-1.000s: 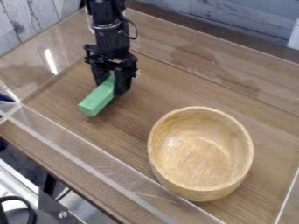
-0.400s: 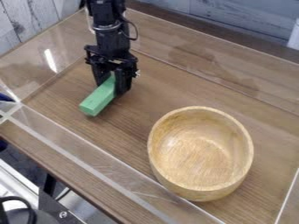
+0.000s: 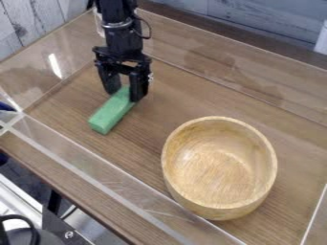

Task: Remove the green block from inside the brown bowl and put it on the table

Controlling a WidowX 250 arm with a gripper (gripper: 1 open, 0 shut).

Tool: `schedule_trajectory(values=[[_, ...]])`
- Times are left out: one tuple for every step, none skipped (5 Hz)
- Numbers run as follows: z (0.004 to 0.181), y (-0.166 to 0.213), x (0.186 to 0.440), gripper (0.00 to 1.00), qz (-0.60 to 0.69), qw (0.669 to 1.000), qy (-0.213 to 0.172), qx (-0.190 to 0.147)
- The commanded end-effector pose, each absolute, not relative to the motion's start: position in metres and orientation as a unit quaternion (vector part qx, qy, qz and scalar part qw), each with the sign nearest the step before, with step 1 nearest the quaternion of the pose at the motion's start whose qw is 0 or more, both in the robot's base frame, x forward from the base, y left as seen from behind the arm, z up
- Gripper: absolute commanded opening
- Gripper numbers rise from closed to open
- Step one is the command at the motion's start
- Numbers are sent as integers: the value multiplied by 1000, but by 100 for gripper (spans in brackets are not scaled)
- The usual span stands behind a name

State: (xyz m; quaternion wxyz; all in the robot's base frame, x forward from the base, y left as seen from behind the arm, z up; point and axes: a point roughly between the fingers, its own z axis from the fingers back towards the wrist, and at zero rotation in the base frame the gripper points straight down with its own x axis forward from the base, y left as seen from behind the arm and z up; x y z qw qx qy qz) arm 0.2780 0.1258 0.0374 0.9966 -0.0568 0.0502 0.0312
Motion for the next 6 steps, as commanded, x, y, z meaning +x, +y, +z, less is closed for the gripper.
schedule_trajectory(values=[[92,133,293,100,30,998,-24,-42],[126,131,300,100,30,997,-53,-42],[149,128,303,100,27,997,-67,-39],[140,127,298,100,25,997,-58,-39],[134,127,297,100,25,998,-50,-40],[128,126,296,100,25,998,-42,-41]])
